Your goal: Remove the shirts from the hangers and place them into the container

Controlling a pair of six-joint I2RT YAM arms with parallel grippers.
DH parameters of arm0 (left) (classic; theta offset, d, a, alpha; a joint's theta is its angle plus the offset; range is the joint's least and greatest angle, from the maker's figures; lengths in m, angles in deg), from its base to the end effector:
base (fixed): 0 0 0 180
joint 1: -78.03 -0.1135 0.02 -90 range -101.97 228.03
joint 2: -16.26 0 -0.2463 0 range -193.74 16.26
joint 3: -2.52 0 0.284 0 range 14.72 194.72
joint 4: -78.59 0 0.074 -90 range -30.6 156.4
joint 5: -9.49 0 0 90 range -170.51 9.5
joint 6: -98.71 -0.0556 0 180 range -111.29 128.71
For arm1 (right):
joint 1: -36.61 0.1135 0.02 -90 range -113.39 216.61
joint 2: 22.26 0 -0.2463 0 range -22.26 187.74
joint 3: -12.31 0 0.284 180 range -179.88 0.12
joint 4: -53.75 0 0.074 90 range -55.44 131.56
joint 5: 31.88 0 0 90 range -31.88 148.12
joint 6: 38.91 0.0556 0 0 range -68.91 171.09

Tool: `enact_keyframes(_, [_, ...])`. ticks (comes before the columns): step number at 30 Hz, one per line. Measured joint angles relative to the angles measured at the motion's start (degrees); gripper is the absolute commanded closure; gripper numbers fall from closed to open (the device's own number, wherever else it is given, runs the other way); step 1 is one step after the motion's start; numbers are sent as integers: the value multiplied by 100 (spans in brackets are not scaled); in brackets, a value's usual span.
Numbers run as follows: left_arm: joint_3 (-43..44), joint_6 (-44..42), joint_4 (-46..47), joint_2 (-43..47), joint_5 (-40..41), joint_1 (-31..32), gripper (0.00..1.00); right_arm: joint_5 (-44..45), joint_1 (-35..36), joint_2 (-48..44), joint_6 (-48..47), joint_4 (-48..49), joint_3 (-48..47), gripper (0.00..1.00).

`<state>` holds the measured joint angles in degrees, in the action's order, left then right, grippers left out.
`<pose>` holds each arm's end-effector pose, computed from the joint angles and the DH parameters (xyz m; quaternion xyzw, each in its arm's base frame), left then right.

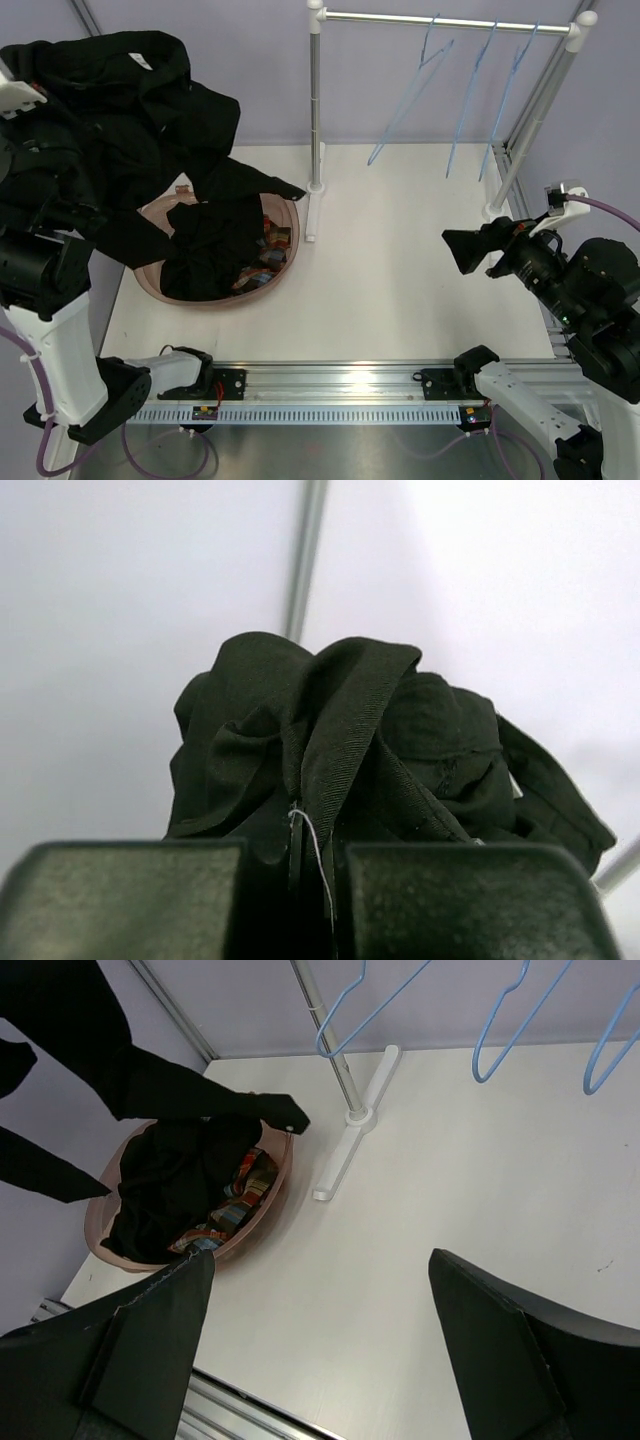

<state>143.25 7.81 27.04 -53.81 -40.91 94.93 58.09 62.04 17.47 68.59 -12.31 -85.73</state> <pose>0.1447 -0.0069 0.6513 -0.1882 0.5818 0.0879 0.7864 0.0977 0.0465 0.4951 -0.0523 0.7515 0.2409 0.6120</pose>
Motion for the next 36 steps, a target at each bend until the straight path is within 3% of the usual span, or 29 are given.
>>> enact_keyframes(12, [131,-457,636,201,291,-9,100,-120,0,105,2,85,52,2])
enact_keyframes(21, [297,181,323,118,-675,-15,100,-118,0,79,0,109,96,2])
enact_keyframes(25, [-273,710,201,140,-1517,-22,100,-118,0,44,2,107,96,2])
enact_keyframes(36, [-3287,1558,354,485,-2935,-39,100,-118,0,-52,2,105,96,2])
